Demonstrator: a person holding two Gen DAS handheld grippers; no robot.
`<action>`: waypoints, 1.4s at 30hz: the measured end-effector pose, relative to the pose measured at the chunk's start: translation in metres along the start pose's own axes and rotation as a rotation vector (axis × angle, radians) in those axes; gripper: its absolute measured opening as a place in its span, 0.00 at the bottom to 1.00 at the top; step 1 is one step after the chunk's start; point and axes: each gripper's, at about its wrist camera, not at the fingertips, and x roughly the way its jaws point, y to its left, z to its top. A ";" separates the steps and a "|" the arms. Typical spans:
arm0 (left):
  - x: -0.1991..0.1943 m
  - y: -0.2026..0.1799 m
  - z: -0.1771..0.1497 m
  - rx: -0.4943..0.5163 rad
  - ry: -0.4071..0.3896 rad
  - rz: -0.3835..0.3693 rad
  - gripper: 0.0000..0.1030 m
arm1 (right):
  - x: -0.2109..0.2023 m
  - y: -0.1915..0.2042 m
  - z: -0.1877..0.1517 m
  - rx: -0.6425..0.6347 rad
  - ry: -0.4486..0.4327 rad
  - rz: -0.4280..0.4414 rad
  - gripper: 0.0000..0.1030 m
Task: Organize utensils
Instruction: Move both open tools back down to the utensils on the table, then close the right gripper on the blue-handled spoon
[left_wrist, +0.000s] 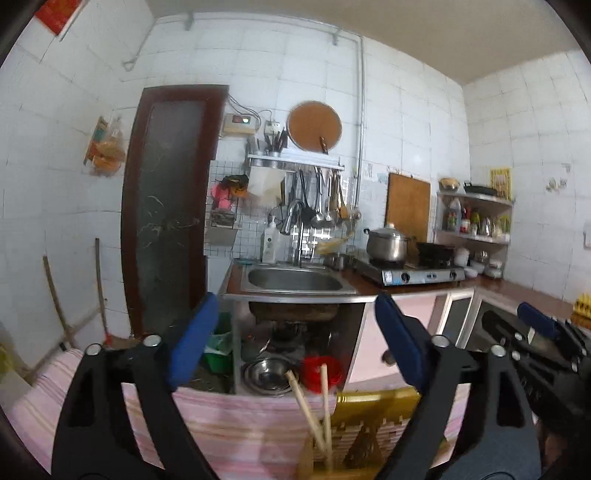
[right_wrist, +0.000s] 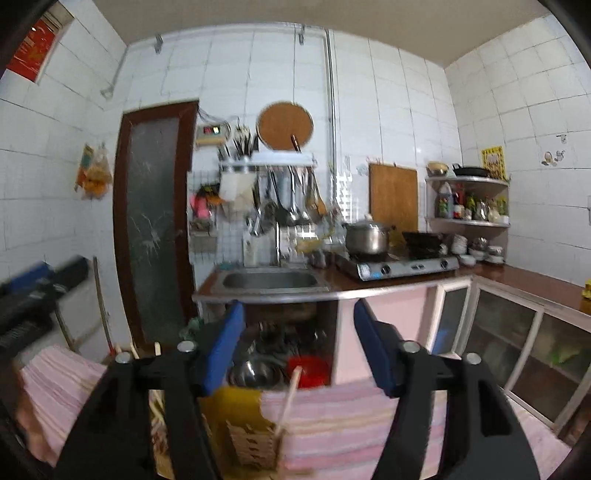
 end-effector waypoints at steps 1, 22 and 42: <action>-0.009 0.002 0.002 0.008 0.037 -0.007 0.89 | -0.005 -0.003 0.001 -0.003 0.012 -0.006 0.61; -0.093 0.024 -0.167 -0.021 0.497 0.044 0.95 | -0.118 -0.056 -0.163 0.003 0.513 -0.053 0.66; -0.097 0.011 -0.217 -0.003 0.621 0.006 0.95 | -0.153 -0.043 -0.235 0.084 0.772 -0.154 0.48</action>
